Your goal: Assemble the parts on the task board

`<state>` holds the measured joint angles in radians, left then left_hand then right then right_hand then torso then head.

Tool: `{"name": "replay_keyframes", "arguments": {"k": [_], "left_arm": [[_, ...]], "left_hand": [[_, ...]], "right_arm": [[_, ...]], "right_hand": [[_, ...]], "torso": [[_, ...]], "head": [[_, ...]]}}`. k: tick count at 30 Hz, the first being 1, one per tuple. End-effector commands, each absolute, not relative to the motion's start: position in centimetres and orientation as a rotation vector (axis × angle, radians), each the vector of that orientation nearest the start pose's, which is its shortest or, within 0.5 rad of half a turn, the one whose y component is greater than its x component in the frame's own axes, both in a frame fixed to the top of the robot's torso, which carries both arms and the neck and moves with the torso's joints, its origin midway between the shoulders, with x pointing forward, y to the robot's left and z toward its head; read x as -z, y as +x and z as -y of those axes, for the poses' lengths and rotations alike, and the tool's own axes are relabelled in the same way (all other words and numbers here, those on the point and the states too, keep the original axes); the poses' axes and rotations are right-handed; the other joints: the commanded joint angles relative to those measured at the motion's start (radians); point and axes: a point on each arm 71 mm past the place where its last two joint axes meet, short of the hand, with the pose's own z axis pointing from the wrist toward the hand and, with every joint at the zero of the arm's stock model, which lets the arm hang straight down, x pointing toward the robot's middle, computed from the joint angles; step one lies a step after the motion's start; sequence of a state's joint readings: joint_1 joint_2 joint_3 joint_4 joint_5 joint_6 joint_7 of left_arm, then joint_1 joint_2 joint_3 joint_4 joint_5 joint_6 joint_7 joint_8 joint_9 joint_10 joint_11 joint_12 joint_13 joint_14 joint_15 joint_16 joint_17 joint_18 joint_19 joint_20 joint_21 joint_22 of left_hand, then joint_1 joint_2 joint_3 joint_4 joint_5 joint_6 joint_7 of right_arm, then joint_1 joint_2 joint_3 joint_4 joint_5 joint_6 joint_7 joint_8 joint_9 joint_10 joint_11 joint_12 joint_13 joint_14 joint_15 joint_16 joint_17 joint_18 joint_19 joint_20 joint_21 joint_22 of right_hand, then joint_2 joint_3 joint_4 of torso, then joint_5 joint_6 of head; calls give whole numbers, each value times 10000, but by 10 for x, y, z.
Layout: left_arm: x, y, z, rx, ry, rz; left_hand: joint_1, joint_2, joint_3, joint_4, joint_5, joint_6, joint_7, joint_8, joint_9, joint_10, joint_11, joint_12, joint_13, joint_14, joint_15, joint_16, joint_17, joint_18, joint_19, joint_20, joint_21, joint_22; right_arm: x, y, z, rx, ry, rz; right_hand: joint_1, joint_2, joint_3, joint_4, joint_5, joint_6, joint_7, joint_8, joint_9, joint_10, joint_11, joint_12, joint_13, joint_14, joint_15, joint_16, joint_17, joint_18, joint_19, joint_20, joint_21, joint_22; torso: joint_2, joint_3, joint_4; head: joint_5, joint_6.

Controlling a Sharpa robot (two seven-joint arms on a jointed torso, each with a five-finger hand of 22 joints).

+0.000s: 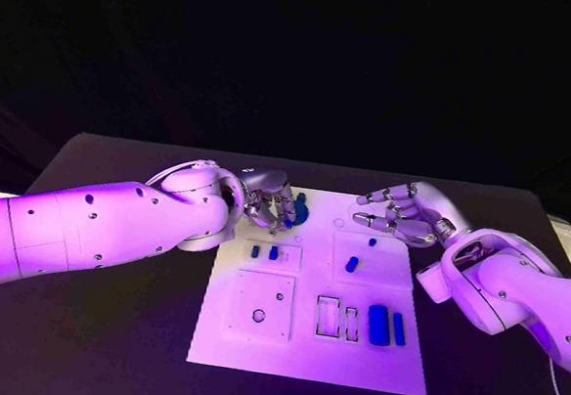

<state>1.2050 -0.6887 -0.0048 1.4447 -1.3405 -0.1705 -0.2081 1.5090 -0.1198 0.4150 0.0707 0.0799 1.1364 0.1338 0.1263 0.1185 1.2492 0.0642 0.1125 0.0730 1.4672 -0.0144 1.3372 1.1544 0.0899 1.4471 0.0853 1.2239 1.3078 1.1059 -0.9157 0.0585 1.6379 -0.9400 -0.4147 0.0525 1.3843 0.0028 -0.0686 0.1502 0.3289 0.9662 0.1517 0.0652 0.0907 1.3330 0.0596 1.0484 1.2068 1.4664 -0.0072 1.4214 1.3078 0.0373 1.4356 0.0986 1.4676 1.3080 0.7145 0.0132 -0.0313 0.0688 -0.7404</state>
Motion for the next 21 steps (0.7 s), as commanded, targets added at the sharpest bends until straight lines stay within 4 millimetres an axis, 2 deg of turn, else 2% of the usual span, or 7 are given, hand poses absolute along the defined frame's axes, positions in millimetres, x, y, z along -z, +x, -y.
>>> {"name": "replay_keyframes", "arguments": {"k": [1,8,12,21], "left_arm": [[182,501,-151,7439,-92,-18073],[184,499,-163,7139,-135,-18449],[186,499,-167,6893,-54,-18657],[192,500,-169,6450,388,-19152]], "left_hand": [[-128,-48,68,-26,-49,68,20,-68,10,63,-10,-37,4,322,-47,53,-8,-138,71,-29,57,373],[-167,-83,81,-45,-44,77,22,-86,1,81,-7,-65,7,321,-45,53,-23,-141,76,-26,75,391],[-187,-99,83,-51,-44,82,22,-92,-2,89,-6,-75,8,319,-44,51,-34,-144,80,-24,89,402],[-251,-155,89,-68,-51,88,21,-121,-14,105,-4,-117,10,321,-41,69,-21,-145,79,-20,95,413]], "right_arm": [[179,462,206,-10499,3432,-16322],[180,461,206,-10486,3459,-16359],[180,461,206,-10479,3467,-16364],[180,461,205,-10515,3452,-16340]], "right_hand": [[35,47,43,-29,37,41,-24,14,15,-40,-4,-33,-10,513,-66,-41,257,109,-83,-12,-30,741],[35,47,43,-29,37,41,-24,14,15,-40,-4,-33,-10,513,-66,-41,257,109,-83,-12,-30,741],[35,47,43,-29,37,41,-24,14,15,-40,-4,-33,-10,513,-66,-41,257,109,-83,-12,-30,741],[35,47,43,-29,37,41,-24,14,15,-40,-4,-33,-10,513,-66,-41,257,109,-83,-12,-30,741]], "torso": [[-9,-13,22],[-4,4,6],[6,-3,7],[0,5,2]], "head": [[-11,-8],[17,2],[20,-4],[61,-24]]}}
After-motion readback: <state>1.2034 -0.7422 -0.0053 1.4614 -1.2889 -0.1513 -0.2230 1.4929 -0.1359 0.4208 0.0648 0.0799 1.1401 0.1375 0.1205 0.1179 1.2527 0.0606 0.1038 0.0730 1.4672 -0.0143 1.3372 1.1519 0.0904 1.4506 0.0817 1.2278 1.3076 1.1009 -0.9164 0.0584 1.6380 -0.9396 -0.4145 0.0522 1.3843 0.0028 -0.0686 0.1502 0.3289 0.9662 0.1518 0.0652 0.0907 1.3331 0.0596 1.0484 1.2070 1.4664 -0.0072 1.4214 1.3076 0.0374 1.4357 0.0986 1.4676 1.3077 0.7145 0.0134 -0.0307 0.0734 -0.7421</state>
